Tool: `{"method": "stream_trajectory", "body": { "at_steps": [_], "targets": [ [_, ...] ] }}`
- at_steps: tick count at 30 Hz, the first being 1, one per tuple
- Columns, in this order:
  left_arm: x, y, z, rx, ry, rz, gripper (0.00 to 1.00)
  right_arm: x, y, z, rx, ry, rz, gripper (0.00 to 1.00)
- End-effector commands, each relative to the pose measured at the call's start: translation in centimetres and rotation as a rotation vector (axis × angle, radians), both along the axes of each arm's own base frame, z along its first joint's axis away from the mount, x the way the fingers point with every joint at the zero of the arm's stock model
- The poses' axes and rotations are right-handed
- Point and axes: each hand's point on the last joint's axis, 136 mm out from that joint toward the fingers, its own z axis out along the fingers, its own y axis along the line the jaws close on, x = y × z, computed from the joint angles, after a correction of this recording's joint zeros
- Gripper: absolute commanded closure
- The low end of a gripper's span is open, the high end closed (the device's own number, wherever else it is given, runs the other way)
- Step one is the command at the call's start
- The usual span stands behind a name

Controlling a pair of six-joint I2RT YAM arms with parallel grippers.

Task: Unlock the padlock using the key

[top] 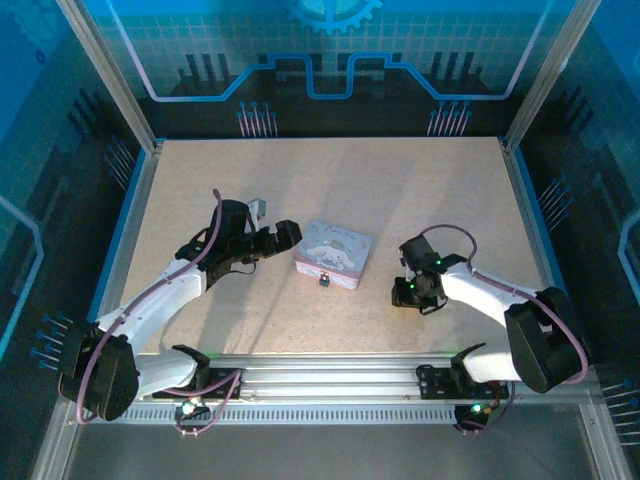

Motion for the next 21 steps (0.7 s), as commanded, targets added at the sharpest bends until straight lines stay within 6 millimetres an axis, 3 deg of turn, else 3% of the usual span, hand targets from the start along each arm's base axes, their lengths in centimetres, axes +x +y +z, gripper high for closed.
{"method": "stream_trajectory", "body": {
  "at_steps": [1, 21],
  "targets": [
    [-0.2, 0.09, -0.66, 0.009, 0.02, 0.001, 0.01, 1.13, 0.23, 0.27, 0.011, -0.02, -0.014, 0.72],
    [-0.31, -0.25, 0.05, -0.016, 0.022, -0.008, 0.01, 1.51, 0.86, 0.86, 0.048, -0.039, -0.02, 0.98]
  ]
}}
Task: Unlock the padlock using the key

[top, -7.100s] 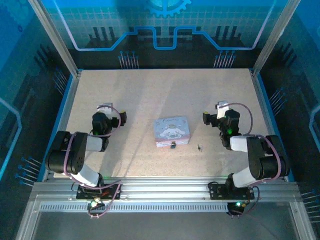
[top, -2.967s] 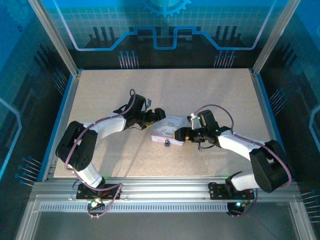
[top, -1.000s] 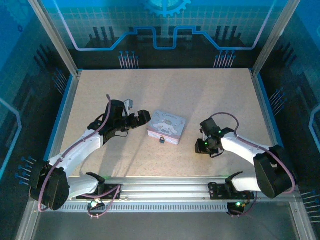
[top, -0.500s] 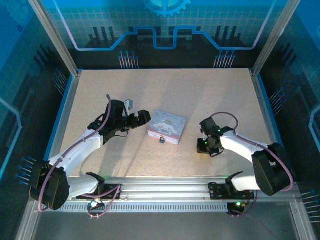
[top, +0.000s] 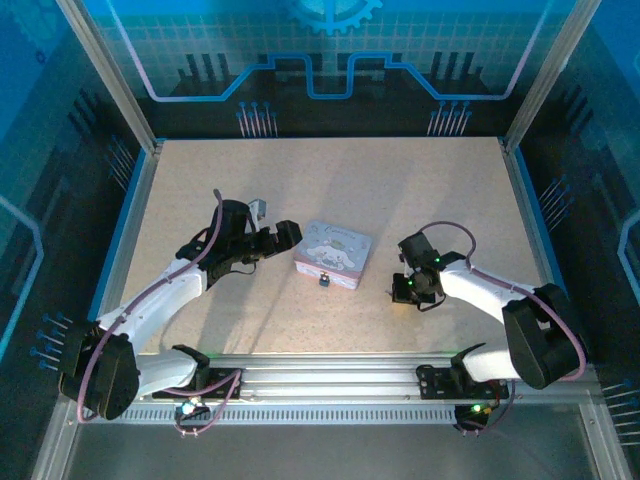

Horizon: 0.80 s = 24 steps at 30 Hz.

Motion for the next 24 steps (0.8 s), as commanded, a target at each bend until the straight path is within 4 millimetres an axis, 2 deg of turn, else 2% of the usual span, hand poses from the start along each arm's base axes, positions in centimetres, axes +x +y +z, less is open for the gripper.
{"method": "stream_trajectory", "body": {
  "at_steps": [1, 11, 24],
  "targets": [
    [-0.4, -0.3, 0.4, -0.024, 0.016, -0.01, 0.01, 0.5, 0.5, 0.7, 0.041, -0.022, -0.012, 0.99],
    [-1.3, -2.1, 1.7, -0.178, 0.088, -0.012, 0.01, 1.4, 3.7, 2.9, 0.261, -0.108, -0.027, 1.0],
    [-1.4, -6.4, 3.5, -0.485, 0.283, 0.07, 0.02, 3.0, 6.3, 9.9, 0.4, -0.296, 0.053, 1.0]
  ]
}}
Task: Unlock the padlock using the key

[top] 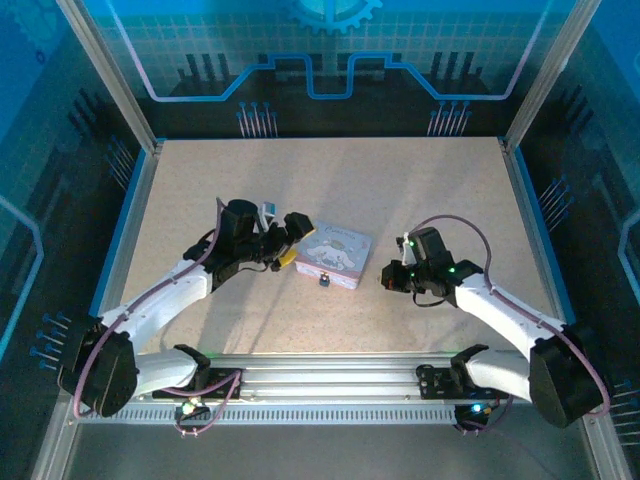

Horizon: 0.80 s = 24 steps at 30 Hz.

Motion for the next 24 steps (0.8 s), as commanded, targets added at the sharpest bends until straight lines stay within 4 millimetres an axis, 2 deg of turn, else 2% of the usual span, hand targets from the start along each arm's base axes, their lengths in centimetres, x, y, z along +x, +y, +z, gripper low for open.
{"method": "stream_trajectory", "body": {
  "at_steps": [1, 8, 16, 24],
  "targets": [
    [0.0, -1.6, 0.9, -0.136, 0.075, 0.025, 0.02, 0.8, 1.6, 3.3, 0.07, -0.081, 0.035, 1.0],
    [0.3, -3.7, 1.7, -0.281, 0.133, 0.063, 0.02, 1.4, 3.6, 7.2, 0.164, -0.188, 0.064, 1.0],
    [0.2, -5.1, 1.0, -0.437, 0.234, 0.152, 0.05, 2.1, 5.9, 11.5, 0.259, -0.308, 0.079, 1.0],
    [0.1, -6.9, 1.2, -0.577, 0.298, 0.167, 0.1, 2.3, 8.2, 12.5, 0.31, -0.322, 0.114, 1.0]
  ]
}}
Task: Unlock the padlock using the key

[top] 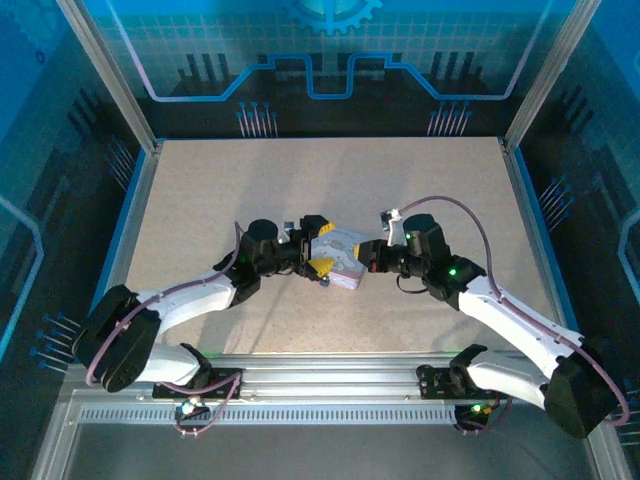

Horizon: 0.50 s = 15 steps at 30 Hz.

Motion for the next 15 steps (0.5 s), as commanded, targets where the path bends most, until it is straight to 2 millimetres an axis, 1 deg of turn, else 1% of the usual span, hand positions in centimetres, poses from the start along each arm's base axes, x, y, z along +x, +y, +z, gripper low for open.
{"method": "stream_trajectory", "body": {
  "at_steps": [1, 6, 10, 15],
  "targets": [
    [0.3, -0.9, 1.3, -0.122, 0.013, 0.03, 0.12, 0.5, 1.6, 2.1, 0.056, -0.041, 0.018, 1.0],
    [0.1, -1.6, 0.7, -0.152, 0.031, 0.046, 0.18, 0.6, 3.3, 2.3, 0.064, -0.045, 0.049, 1.0],
    [0.3, -1.2, 0.3, -0.168, 0.038, 0.079, 0.23, 0.3, 4.4, 2.2, 0.055, -0.041, 0.076, 1.0],
    [0.3, -1.0, 0.3, -0.184, 0.041, 0.096, 0.35, 0.0, 5.0, 1.7, 0.046, -0.026, 0.092, 1.0]
  ]
}}
